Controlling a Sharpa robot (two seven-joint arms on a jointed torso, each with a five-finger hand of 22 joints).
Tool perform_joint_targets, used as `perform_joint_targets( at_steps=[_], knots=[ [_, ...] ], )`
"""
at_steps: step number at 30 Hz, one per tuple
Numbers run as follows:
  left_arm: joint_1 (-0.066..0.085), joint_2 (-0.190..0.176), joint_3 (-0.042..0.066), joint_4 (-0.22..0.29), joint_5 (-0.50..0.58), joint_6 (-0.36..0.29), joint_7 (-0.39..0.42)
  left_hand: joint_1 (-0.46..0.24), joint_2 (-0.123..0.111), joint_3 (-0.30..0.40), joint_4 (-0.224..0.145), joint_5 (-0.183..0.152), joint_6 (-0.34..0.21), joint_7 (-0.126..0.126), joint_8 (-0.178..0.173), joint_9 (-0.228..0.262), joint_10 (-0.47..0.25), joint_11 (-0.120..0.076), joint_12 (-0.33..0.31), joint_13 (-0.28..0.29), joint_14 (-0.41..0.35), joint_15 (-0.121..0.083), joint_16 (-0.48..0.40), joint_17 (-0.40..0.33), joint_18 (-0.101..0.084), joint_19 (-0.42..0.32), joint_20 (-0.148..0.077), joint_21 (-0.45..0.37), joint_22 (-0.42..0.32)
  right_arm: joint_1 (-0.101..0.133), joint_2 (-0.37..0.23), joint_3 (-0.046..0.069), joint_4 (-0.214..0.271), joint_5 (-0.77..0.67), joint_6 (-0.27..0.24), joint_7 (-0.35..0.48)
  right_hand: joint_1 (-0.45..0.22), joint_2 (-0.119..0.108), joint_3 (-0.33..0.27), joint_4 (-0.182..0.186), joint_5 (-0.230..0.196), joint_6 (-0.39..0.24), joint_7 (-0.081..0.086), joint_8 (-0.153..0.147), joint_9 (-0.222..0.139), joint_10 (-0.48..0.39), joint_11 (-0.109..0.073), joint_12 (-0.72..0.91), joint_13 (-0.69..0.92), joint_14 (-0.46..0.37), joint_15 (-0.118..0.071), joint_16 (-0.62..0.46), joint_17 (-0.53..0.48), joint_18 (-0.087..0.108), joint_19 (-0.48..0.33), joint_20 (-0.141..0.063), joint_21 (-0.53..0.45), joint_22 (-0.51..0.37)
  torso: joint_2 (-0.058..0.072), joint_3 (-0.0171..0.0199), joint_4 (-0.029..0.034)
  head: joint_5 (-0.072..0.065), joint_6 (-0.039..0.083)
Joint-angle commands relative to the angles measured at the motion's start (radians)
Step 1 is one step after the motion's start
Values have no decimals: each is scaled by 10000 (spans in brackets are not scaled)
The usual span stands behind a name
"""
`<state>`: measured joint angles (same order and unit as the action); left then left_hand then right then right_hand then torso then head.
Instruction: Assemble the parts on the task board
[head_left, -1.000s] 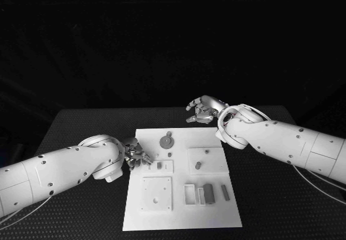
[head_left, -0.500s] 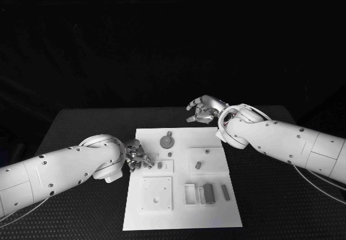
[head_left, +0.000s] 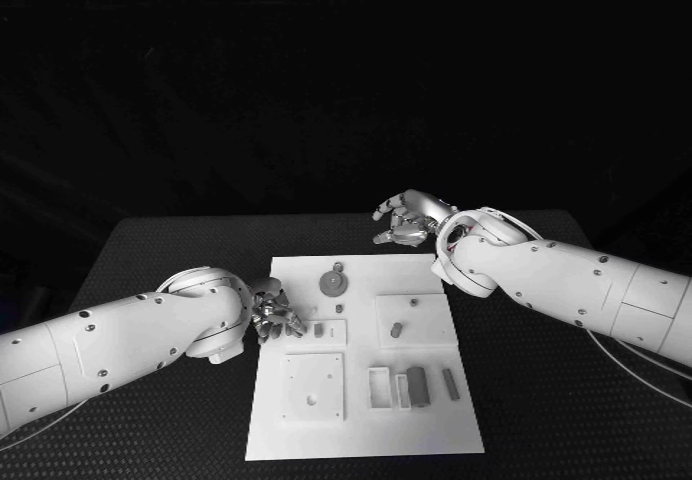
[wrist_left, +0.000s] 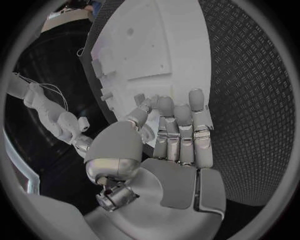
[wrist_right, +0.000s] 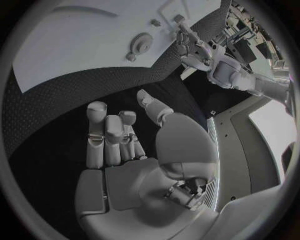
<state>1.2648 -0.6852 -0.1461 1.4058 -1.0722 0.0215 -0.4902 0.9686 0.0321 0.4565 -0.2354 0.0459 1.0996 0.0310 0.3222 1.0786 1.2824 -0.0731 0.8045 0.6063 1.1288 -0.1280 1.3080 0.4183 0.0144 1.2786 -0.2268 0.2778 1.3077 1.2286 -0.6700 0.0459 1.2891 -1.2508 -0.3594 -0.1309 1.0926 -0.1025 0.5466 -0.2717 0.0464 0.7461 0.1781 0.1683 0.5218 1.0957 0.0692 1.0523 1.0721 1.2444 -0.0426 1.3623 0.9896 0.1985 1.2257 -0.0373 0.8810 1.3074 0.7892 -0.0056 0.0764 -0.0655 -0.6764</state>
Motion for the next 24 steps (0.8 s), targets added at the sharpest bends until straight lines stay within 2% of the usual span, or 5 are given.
perform_joint_targets(
  at_steps=[1, 7, 24],
  knots=[
    [-64, 6, -56, -24, -251, 311, -126, 348, 260, 580, -526, 31, 47, -8, 65, 12, 63, -33, 47, 13, 12, -51, 64, 11, -110, 46, -8, 3, 201, -7, -1, 2, 1, -25, 104, 36, -79, -19, -22, 58, 36, -5, 71, 35, -10, -97, 2, 56, -14, -68, 15, 13, -9, 633, 13, -61, -52, 189, 2, -8, 2, -9, -11],
    [-64, 6, -55, -50, -249, 364, -125, 352, 254, 592, -528, 31, 49, -9, 65, 14, 65, -34, 48, 13, 13, -50, 66, 12, -110, 46, -9, 4, 202, -13, -3, 2, 3, -25, 102, 37, -78, -20, -21, 57, 36, -6, 71, 35, -11, -98, 2, 57, -16, -68, 15, 13, -9, 633, 12, -61, -52, 189, -1, -15, 6, -14, -5],
    [-64, 5, -55, -67, -17, 610, -110, 359, 238, 617, -529, 31, 54, -11, 65, 17, 69, -36, 52, 15, 17, -49, 71, 15, -111, 46, -10, 7, 206, -21, 6, 2, -8, -25, 102, 37, -78, -19, -21, 57, 36, -7, 71, 36, -13, -99, 2, 61, -20, -68, 15, 14, -10, 633, 13, -62, -52, 189, 2, 1, 4, -17, -7]
  ],
)
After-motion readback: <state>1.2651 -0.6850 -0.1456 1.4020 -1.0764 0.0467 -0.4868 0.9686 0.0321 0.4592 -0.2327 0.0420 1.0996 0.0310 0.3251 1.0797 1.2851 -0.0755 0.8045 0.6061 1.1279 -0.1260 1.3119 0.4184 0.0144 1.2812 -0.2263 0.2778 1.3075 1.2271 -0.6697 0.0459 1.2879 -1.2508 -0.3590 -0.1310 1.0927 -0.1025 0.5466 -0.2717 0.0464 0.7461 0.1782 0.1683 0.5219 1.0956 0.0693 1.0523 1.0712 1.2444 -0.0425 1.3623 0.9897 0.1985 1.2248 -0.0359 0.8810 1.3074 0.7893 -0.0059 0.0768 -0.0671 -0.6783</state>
